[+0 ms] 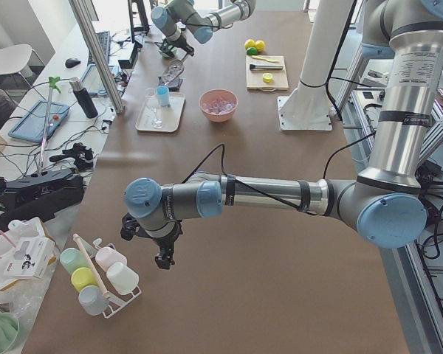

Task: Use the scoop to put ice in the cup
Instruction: 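Tilt the scoop over the blue cup with the right gripper to pour ice, then keep tipping the scoop with the right gripper until it empties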

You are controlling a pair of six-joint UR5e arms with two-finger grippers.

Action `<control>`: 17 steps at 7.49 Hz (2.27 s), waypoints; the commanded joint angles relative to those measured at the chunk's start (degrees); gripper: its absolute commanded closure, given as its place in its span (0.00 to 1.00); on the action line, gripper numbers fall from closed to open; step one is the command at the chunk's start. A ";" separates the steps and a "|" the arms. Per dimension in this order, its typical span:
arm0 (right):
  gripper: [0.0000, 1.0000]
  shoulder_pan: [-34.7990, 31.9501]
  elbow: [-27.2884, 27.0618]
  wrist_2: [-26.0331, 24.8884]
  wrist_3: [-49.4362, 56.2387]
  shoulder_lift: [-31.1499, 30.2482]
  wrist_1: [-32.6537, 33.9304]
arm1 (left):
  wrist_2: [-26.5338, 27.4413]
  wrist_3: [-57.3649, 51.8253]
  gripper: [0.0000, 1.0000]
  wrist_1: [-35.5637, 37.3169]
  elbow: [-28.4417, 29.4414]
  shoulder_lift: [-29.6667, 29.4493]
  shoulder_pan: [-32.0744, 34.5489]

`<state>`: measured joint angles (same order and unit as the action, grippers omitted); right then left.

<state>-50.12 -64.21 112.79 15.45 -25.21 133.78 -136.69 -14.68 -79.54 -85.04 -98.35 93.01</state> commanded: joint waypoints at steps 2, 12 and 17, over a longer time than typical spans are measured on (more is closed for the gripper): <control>1.00 -0.06 1.71 -1.69 0.11 1.30 0.95 | -0.07 0.01 0.01 -0.01 -0.13 0.00 -0.11; 1.00 0.03 7.42 -6.79 2.48 6.22 3.32 | -0.07 0.09 0.01 -0.01 -0.13 0.00 -0.11; 1.00 0.03 9.00 -8.46 3.53 7.37 4.03 | -0.07 0.09 0.01 -0.01 -0.13 0.00 -0.11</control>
<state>-50.10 -56.16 104.95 18.54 -18.46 137.78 -136.76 -14.59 -79.54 -85.17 -98.35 92.90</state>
